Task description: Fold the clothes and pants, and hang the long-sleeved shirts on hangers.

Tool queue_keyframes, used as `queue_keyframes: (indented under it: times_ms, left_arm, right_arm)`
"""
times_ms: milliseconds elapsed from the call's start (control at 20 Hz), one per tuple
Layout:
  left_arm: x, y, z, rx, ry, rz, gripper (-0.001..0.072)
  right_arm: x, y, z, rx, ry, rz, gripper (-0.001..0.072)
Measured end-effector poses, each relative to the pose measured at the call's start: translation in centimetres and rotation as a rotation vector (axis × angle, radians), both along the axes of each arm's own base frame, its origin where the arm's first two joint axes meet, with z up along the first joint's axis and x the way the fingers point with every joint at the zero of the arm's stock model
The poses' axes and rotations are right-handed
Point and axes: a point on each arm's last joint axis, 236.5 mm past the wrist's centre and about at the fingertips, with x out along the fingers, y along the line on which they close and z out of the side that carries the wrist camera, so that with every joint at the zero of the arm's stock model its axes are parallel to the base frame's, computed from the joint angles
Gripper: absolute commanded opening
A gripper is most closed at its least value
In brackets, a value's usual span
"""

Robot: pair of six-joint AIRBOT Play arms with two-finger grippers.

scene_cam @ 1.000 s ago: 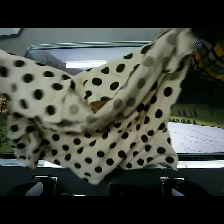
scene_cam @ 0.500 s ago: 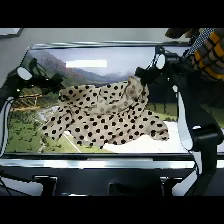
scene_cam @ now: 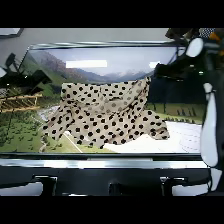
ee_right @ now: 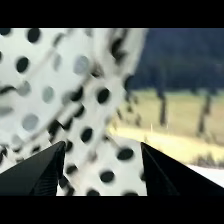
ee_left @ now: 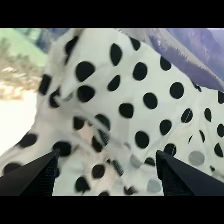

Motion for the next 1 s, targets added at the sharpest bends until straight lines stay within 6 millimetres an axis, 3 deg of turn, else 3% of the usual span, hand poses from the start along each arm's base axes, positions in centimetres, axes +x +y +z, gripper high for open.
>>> queue_keyframes:
  times_ms: [50, 100, 250, 450, 600, 700, 800, 1000]
  left_arm:
    - [-1.8, 0.7, -0.1, 0.003, 0.012, 0.012, 0.072]
    - [-3.7, 1.0, -0.7, 0.002, 0.033, 0.02, 0.072]
    - [-9.5, 0.0, -3.9, -0.038, 0.104, 0.023, 0.072]
    - [-15.2, -2.4, -8.4, -0.102, 0.193, 0.021, 0.072]
    - [-17.3, -3.3, -10.5, -0.122, 0.241, 0.017, 0.072]
    - [-17.9, -3.5, -11.1, -0.125, 0.251, 0.019, 0.072]
    - [-18.0, -3.5, -11.5, -0.124, 0.251, 0.023, 0.072]
    - [-18.0, -3.4, -11.7, -0.121, 0.247, 0.028, 0.072]
  right_arm:
    - [-1.9, -0.9, 0.2, 0.009, 0.028, -0.009, 0.0632]
    - [-3.8, -1.0, 0.1, 0.033, 0.057, -0.009, 0.0636]
    - [-9.8, 1.4, -2.6, 0.141, 0.155, -0.008, 0.0638]
    - [-18.0, 7.2, -10.0, 0.252, 0.304, -0.021, 0.0661]
    - [-23.3, 12.0, -15.4, 0.343, 0.42, -0.024, 0.0661]
    - [-25.3, 14.4, -17.9, 0.387, 0.455, -0.032, 0.0661]
    - [-26.1, 16.5, -19.5, 0.428, 0.467, -0.049, 0.066]
    - [-24.8, 19.2, -21.5, 0.516, 0.429, -0.099, 0.0639]
